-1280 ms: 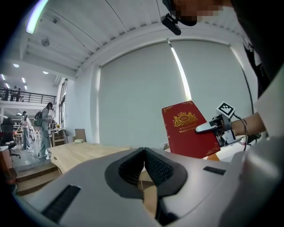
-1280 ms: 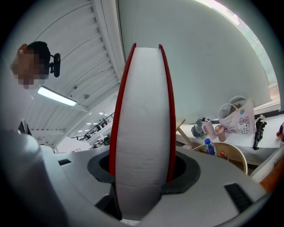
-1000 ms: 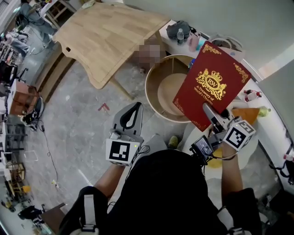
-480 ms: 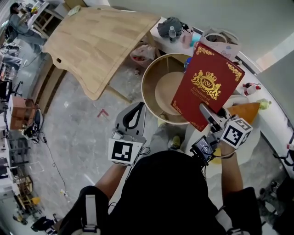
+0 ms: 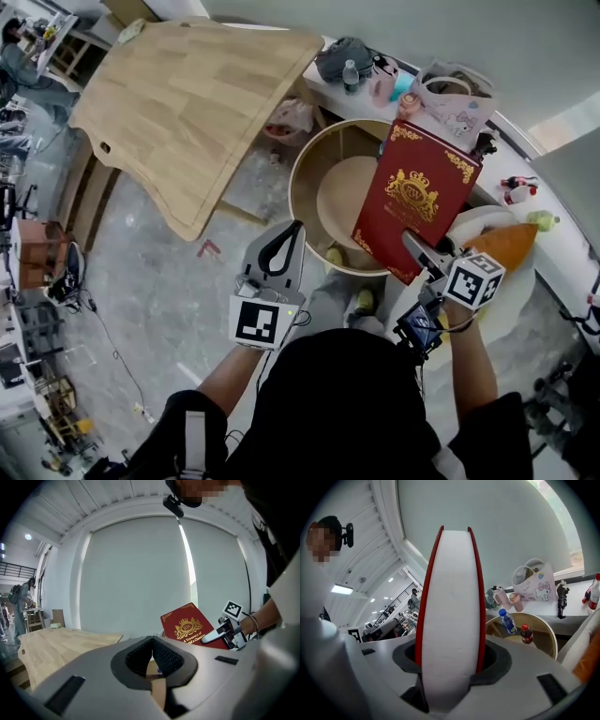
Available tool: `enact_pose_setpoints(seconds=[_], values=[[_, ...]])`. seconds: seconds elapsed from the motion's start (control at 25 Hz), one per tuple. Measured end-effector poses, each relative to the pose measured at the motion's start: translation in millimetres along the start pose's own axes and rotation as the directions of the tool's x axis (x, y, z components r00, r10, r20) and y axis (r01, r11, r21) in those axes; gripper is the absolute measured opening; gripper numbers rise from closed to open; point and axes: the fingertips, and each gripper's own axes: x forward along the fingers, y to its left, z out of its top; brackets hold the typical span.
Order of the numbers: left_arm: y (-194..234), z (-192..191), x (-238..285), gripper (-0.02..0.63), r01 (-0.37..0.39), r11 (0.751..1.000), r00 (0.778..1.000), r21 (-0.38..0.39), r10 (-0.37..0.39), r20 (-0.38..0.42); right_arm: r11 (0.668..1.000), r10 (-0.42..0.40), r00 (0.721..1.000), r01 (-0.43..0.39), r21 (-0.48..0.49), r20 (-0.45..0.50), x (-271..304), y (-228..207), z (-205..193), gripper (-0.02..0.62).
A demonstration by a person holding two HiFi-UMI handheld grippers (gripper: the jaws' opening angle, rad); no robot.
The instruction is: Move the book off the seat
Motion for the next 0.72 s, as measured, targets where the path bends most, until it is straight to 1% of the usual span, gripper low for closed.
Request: enact_pose_setpoints(seconds=[0.16, 0.24, 0.32, 0.56, 0.72], values=[[23, -23, 28, 0.013, 0.013, 1.0, 0.999, -0.012, -0.013, -0.032, 0.999, -0.031, 0.995, 0.034, 0.036, -0.09, 43, -26, -23, 0.247], [30, -36, 41, 0.012, 0.02, 0.999, 0.999, -0.028, -0.021, -0.047, 0.997, -0.034, 0.989, 0.044, 0.067, -0.147, 66, -41, -44, 0.247], [35, -50, 53, 0.012, 0.032, 0.999, 0.997, -0.027, -0.034, -0.073, 0.995, -0.033, 0.98, 0.051, 0.089, -0.195, 86, -55, -63, 0.248], [50, -87, 89, 0.012, 0.052, 0.997, 0.99, -0.064, -0.059, -0.129, 0.987, -0.048, 0.96, 0.087, 0.134, -0.276, 129, -93, -103, 0.247], [55, -119, 110, 0.012, 0.065, 0.995, 0.982, -0.076, -0.077, -0.171, 0.98, -0.025, 0.943, 0.089, 0.179, -0.332, 156, -124, -138, 0.247]])
